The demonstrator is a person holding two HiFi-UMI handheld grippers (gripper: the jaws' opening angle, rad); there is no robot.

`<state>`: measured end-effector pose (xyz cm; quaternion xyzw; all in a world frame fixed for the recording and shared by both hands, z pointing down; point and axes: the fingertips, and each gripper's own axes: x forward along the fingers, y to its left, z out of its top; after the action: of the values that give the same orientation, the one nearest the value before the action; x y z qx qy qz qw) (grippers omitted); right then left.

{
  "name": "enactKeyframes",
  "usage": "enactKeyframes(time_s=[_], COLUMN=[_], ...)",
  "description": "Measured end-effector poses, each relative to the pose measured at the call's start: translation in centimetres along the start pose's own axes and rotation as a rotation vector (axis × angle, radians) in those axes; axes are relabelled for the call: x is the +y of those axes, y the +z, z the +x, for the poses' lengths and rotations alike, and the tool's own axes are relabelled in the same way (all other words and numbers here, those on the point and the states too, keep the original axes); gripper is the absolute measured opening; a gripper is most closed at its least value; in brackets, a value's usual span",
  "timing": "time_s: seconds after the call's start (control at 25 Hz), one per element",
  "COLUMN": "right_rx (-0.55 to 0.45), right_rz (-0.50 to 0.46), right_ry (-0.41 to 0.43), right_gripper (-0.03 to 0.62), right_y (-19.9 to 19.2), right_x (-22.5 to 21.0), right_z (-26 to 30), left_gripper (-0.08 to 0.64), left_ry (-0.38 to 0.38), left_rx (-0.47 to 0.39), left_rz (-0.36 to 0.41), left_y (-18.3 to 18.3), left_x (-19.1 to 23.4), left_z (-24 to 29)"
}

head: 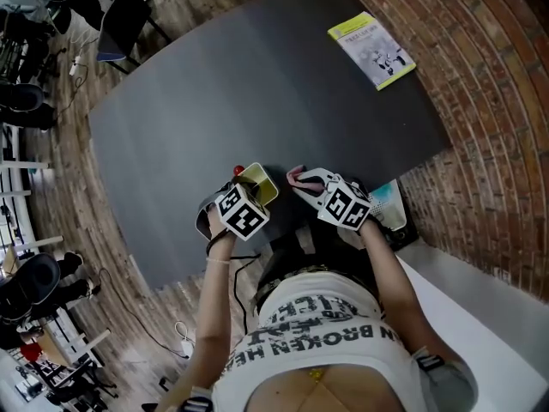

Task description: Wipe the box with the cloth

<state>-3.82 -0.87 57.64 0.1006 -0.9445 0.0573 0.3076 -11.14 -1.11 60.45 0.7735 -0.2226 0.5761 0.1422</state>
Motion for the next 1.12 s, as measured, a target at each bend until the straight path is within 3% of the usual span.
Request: enactKeyframes(time_s=[0.2,0.32,0.48,0.72,1.12], right_rx=[0.028,0.049,0.113,0.225,0.336], right_rz=[-0.02,-0.049,-0.125,-0.324,-0.645], right_ry=[0.034,0.07,0.135,0.23,0.5], right_gripper=[0.017,0.017,0.018,0.017,0.018], right_y=[0.1,0.0,-0.6,-1.2,-1.6], right_x=[-0.6,-0.7,-0.7,-2.8,-3.2], right_z=[0.6,1.3,2.6,4.4,8.2], left_gripper=[0.017,0.017,0.017,0.017,0.018], left_ry=[-0.076,-0.107,-0.132,-0.139,-0.121], left_rx=[-0.032,-0.062,-0.097,-0.105,-0.083], left_rz=[0.279,0.362,0.378,0.368,0.369], left_y=[0.6,0.6,0.5,0.6,1.1], left_x=[-2.5,-3.4,-3.6,-3.6,-3.5], left_z=[-0.4,-0.3,-0.2,0.1,0.6])
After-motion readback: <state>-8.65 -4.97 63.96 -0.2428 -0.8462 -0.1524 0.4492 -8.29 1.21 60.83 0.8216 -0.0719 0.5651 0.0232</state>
